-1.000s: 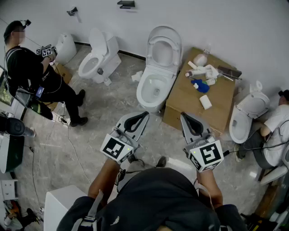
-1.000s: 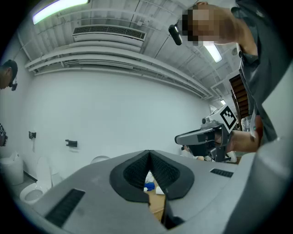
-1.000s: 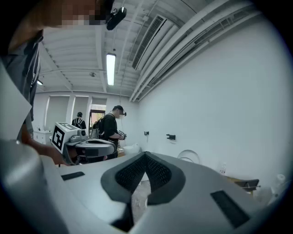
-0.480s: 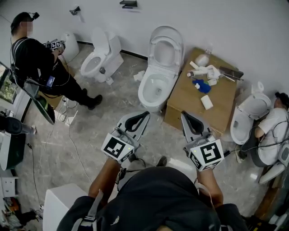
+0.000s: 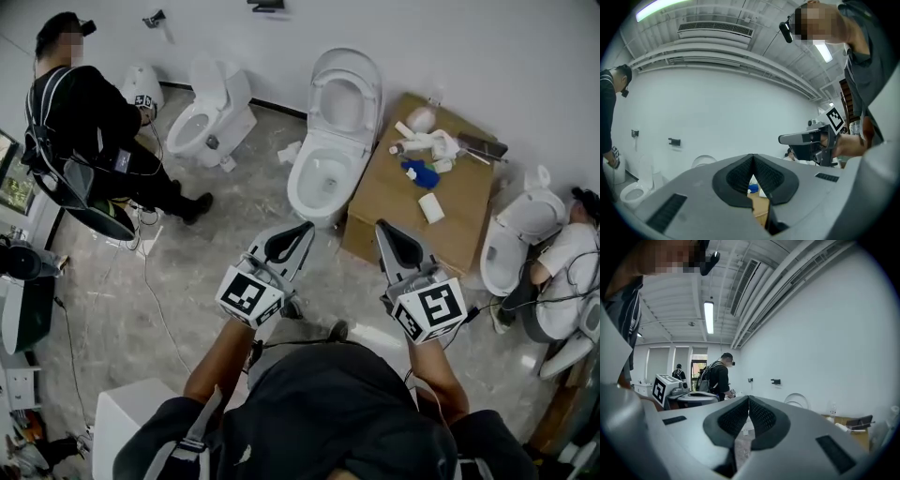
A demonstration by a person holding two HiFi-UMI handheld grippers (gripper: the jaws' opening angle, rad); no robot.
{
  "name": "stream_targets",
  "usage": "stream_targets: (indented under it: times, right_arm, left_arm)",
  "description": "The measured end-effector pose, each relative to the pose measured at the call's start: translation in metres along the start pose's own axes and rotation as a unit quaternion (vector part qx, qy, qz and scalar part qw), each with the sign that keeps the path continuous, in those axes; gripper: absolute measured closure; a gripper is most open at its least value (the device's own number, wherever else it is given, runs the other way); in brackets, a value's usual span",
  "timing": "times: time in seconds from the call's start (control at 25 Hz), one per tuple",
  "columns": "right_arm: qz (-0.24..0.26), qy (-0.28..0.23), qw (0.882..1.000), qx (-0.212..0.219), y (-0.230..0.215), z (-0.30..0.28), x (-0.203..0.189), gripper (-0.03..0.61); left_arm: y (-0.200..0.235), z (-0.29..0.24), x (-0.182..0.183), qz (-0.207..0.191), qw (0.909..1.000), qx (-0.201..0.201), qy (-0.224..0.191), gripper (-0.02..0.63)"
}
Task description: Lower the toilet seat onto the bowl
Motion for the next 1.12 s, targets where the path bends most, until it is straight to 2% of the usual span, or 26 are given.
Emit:
stream_targets:
  times: [0.08, 0.24, 0.36, 0.48, 0.68, 0.84, 1.12]
  right_arm:
    - [0.005, 0.002, 1.0, -0.012, -0.002, -0.007, -0.001, 0.571]
    - [0.009, 0.005, 1.0, -0.021, -0.004, -0.033, -0.007, 0.571]
    - [0.017, -0.001, 1.0, -0.026, -0.004, -0.055, -0.007, 0.571]
    - [0.031, -0.003, 0.999, -0.037, -0.005, -0.078, -0.005, 0.571]
    - [0.041, -0.003, 0.997, -0.063, -0.006, -0.113, -0.008, 0.571]
    - [0.051, -0.003, 0.995, -0.083, -0.006, -0.14, -0.008, 0.571]
    - [0.042, 0.011, 0.996, -0.084, -0.033, -0.171, -0.021, 0.571]
  left_arm:
    - [0.006, -0.006, 0.003, -0.004, 0.9999, -0.012, -0.006, 0.609]
    - [0.021, -0.005, -0.007, -0.005, 0.9998, 0.012, -0.016, 0.609]
    - [0.039, -0.006, -0.018, 0.001, 1.0, 0.0, -0.003, 0.609]
    - [0.068, -0.014, -0.013, 0.015, 0.9997, -0.007, -0.016, 0.609]
    - [0.117, -0.029, -0.003, 0.002, 0.9985, -0.045, -0.031, 0.609]
    - [0.153, -0.037, -0.006, 0.011, 0.9974, -0.064, -0.03, 0.609]
    - [0.185, -0.068, -0.028, 0.031, 0.9973, -0.064, -0.02, 0.609]
Point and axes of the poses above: the fingertips, and each gripper's own axes: z backward along the fingers, y to its left, x out of its top, the point moved 9 cm from there along z, backward along the fingers, and after that the axes turned 13 degrees about -y, right-handed, at the moved point
